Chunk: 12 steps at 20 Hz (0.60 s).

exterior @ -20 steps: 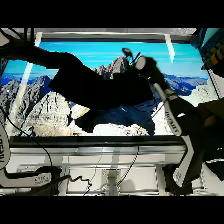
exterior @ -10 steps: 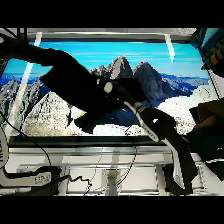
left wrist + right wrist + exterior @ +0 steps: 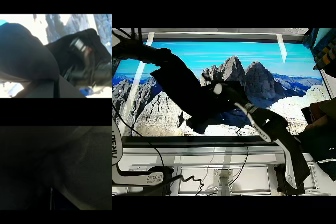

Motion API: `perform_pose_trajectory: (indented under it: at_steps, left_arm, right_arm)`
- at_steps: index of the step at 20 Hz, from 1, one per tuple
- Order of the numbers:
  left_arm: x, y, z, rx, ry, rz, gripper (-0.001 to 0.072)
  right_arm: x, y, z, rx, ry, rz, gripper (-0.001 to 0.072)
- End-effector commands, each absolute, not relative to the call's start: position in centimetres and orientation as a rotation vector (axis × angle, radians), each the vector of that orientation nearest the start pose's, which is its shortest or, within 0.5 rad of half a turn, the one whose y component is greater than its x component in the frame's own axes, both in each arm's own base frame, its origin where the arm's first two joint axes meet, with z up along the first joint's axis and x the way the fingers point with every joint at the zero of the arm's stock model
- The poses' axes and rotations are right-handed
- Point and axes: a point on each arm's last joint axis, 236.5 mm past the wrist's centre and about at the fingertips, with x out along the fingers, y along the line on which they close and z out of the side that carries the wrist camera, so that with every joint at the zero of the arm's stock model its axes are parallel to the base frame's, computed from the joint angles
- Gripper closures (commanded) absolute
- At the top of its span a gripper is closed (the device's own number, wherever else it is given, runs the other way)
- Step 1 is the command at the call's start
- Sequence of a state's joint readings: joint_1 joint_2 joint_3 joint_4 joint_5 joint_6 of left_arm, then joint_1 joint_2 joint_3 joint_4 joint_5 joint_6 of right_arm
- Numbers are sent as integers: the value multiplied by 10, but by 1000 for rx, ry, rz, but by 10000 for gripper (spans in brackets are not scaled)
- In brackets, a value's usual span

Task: Fold the clothes and pants, and hang the long-sleeved shirts on hangers.

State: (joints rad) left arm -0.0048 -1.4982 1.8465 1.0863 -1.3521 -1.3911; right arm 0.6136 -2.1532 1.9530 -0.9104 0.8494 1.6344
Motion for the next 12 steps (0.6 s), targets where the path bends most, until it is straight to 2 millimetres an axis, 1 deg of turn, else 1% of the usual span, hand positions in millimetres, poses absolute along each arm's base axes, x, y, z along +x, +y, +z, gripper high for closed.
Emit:
perform_pose_trajectory:
  at_steps: [1, 3, 4, 5, 7, 8, 9, 11, 12]
  left_arm:
    - [467, -142, 176, -218, 977, -546, 697]
    - [461, -182, 177, -275, 988, -655, 697]
    - [459, -204, 175, -302, 993, -707, 697]
    - [458, -224, 172, -320, 996, -748, 697]
    - [458, -266, 160, -346, 1001, -810, 697]
    - [457, -288, 151, -359, 1009, -840, 697]
    - [456, -308, 141, -369, 1020, -863, 697]
    - [452, -344, 116, -379, 1050, -881, 697]
    - [450, -362, 103, -397, 1073, -880, 696]
  right_arm:
    - [503, 372, -35, 322, 1156, 612, 691]
    - [534, 323, 10, 342, 1063, 552, 691]
    - [545, 301, 30, 352, 1021, 526, 690]
    - [554, 278, 51, 363, 980, 503, 690]
    - [564, 241, 82, 376, 925, 466, 690]
    - [566, 224, 92, 377, 912, 445, 690]
    - [567, 210, 97, 371, 907, 425, 690]
    - [567, 188, 99, 354, 918, 395, 690]
    - [566, 181, 97, 347, 930, 383, 690]
